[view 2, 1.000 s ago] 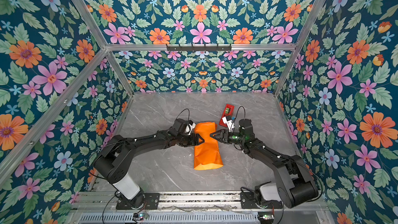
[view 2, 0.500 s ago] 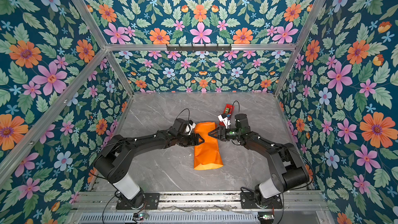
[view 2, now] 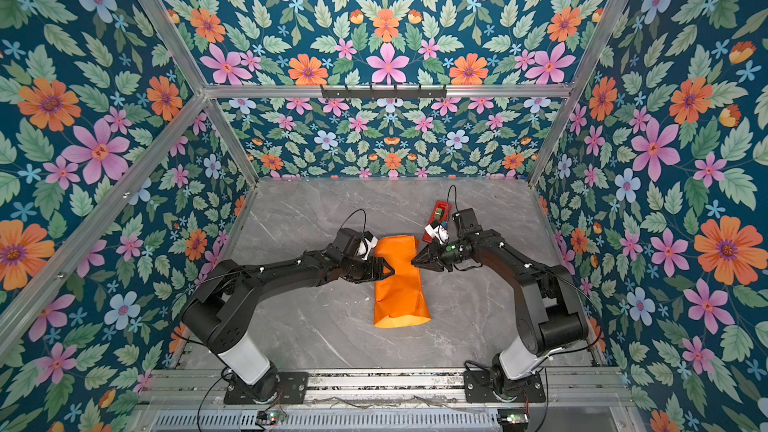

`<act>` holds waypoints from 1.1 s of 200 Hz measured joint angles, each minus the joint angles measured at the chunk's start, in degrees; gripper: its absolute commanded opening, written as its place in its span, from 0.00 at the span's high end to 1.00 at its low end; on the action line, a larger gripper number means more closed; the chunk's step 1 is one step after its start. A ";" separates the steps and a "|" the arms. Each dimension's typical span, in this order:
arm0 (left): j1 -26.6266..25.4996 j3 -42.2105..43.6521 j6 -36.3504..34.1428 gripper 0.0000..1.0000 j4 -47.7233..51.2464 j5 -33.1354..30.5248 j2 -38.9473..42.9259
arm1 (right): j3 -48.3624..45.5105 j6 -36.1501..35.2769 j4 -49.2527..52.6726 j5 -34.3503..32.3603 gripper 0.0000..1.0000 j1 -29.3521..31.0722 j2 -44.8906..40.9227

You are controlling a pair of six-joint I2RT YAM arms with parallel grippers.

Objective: Wrap the gift box in paper

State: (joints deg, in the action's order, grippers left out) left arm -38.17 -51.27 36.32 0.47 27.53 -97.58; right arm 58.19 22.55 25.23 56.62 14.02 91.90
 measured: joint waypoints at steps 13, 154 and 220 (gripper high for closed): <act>0.04 0.00 -0.09 0.23 0.00 0.00 -0.02 | 2.05 -2.97 4.52 -0.76 0.82 -0.04 0.55; 0.09 -0.17 -0.48 0.24 0.09 0.57 -0.66 | 20.39 -24.30 32.13 -9.94 1.00 1.53 9.84; 0.09 -0.20 -0.50 0.23 0.09 0.57 -0.57 | 25.79 -28.65 38.56 -13.40 1.00 3.67 15.78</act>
State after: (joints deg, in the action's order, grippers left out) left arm -38.09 -51.46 35.81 0.56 28.10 -98.15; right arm 83.99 -6.11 63.79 43.22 17.69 107.68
